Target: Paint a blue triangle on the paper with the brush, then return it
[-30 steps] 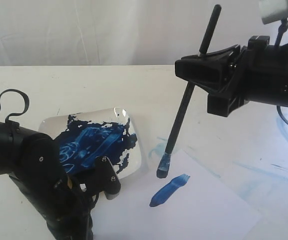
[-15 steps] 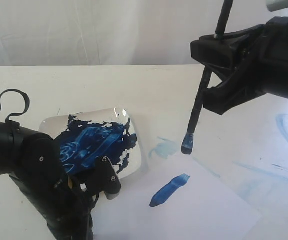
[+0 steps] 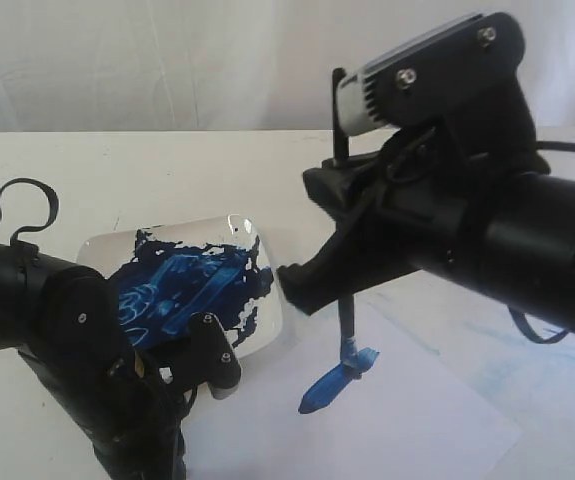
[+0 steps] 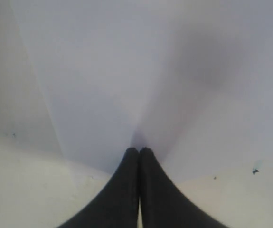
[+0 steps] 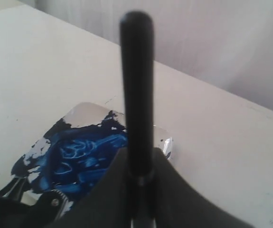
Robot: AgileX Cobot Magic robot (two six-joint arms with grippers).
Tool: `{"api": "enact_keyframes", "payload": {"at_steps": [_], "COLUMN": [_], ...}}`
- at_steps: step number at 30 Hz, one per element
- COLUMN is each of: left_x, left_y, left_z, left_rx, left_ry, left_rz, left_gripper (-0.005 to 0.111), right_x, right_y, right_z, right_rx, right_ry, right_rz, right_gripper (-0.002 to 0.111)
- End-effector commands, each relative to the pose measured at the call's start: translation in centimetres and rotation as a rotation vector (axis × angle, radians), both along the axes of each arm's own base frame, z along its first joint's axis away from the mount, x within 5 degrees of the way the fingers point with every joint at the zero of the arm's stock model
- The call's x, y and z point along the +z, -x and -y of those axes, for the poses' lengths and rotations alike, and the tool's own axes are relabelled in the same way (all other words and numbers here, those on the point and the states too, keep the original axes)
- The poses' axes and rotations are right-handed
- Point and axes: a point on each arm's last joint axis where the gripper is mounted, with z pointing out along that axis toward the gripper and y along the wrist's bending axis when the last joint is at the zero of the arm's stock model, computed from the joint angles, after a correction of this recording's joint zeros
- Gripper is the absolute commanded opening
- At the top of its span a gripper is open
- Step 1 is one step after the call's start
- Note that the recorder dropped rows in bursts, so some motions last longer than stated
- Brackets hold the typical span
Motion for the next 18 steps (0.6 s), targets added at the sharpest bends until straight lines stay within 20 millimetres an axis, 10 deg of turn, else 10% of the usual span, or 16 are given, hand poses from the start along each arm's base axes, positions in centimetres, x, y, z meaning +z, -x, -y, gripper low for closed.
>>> {"api": "enact_keyframes", "payload": {"at_steps": [1, 18], "left_x": [-0.4, -0.4], "left_y": [0.5, 0.7], "left_z": [-0.3, -0.4], "left_rx": [-0.001, -0.007], "left_ry": [-0.028, -0.040], "left_rz": [-0.049, -0.069], "left_gripper": [0.000, 0.000], "right_x": [-0.7, -1.9], "right_y": [0.2, -0.5], "right_z": [-0.7, -2.0], "right_rx": [-0.023, -0.043], "right_ry": [0.002, -0.020], "right_rz": [-0.040, -0.068], "right_gripper": [0.000, 0.000]}}
